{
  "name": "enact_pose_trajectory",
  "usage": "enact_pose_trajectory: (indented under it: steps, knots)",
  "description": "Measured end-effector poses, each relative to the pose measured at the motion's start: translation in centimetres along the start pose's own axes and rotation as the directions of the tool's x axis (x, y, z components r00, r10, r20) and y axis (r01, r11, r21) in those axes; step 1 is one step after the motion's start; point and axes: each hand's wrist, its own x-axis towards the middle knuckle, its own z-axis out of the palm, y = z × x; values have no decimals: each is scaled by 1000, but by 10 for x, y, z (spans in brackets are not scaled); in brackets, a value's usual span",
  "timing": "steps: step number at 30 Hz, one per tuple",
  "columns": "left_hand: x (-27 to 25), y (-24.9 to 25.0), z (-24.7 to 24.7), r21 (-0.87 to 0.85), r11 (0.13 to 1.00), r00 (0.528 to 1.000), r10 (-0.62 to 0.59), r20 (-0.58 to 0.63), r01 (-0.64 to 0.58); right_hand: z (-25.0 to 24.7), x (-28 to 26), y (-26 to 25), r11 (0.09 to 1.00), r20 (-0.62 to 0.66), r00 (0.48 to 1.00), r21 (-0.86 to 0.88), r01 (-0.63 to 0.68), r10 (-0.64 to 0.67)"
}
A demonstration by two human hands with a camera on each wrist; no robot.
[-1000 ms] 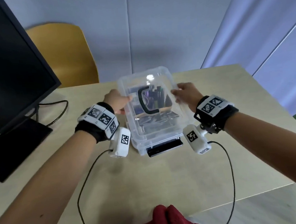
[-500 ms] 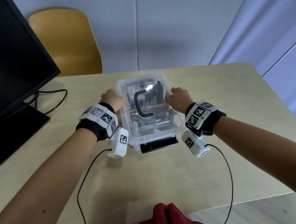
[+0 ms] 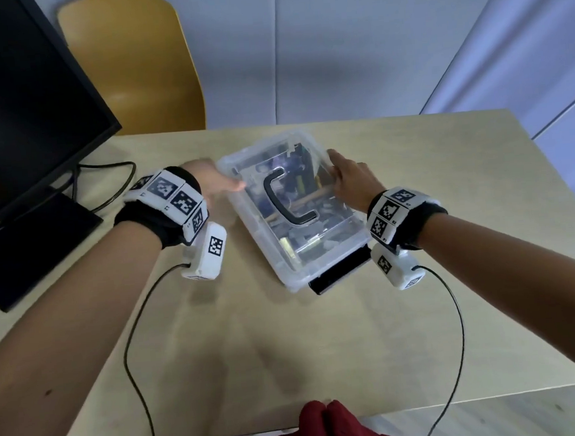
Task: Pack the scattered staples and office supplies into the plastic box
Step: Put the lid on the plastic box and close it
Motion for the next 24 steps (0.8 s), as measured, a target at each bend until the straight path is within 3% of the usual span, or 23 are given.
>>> enact_pose_trajectory:
  steps: [2, 3, 7, 19, 24]
  knots:
    - [3, 9, -6, 126, 991, 967, 76, -245, -46, 0, 3, -2, 998, 34, 998, -3, 56, -56]
    - [7, 15, -5, 149, 984, 951, 137, -279, -98, 0, 4, -4, 996, 51, 995, -9, 89, -88]
    - [28, 26, 1, 162, 939, 930, 329, -162, -304, 1, 8, -13, 982, 104, 979, -60, 181, -174]
    - [28, 15, -5, 196, 965, 978, 192, -87, -172, -1, 26, -13, 974, 167, 978, -167, 154, -126]
    - [27, 13, -2, 216, 965, 982, 170, -85, -148, -11, 12, 3, 973, 207, 971, -216, -77, 122]
